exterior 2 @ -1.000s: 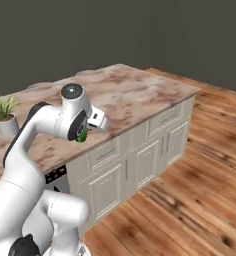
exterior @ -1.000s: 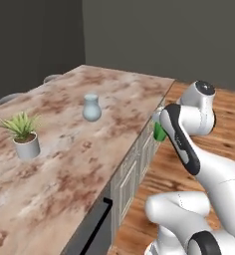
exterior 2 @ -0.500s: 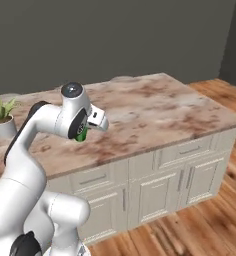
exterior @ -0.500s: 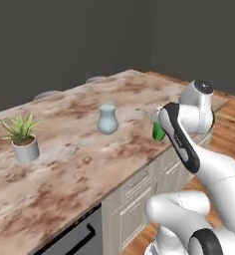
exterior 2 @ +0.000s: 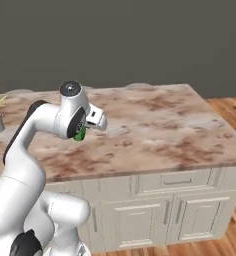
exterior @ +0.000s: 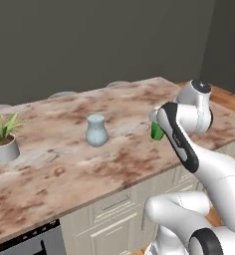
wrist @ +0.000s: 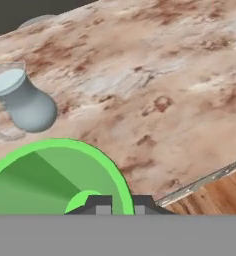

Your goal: Place the pitcher and cup on the dining counter for serving.

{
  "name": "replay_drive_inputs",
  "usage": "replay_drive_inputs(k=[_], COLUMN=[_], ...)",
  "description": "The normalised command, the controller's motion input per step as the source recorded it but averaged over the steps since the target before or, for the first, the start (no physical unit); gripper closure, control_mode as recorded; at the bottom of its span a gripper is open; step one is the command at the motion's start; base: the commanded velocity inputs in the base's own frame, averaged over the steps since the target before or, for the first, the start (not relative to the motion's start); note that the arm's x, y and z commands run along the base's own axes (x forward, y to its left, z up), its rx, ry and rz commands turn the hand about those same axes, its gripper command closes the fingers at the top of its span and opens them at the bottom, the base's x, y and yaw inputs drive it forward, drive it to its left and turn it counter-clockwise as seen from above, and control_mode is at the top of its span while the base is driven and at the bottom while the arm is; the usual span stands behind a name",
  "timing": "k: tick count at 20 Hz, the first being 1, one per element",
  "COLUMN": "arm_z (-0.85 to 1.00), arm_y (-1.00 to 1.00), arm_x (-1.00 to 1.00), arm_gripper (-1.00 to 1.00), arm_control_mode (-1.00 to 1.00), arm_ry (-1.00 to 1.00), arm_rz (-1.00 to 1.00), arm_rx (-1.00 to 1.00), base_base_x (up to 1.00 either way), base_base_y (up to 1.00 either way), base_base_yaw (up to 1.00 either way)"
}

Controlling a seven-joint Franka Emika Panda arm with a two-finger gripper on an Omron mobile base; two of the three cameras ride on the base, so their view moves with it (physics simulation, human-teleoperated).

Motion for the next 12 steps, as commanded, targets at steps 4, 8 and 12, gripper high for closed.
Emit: replay_drive_inputs(k=[4, 8, 12], arm_z=[0.00, 0.00, 0.00], arm_y=[0.00, 0.00, 0.00], arm_x=[0.00, 0.00, 0.00], arm_gripper=[1.00, 1.00, 1.00], arm_control_mode=[1.00, 1.00, 1.00], arm_ry=[0.00, 0.00, 0.00], arm_rz=[0.00, 0.00, 0.00], arm_rx=[0.00, 0.00, 0.00], base_base_x=[0.76, 0.61, 0.34], base_base_y=[-1.00, -1.00, -1.00], base_base_yaw=[0.52, 0.51, 0.55])
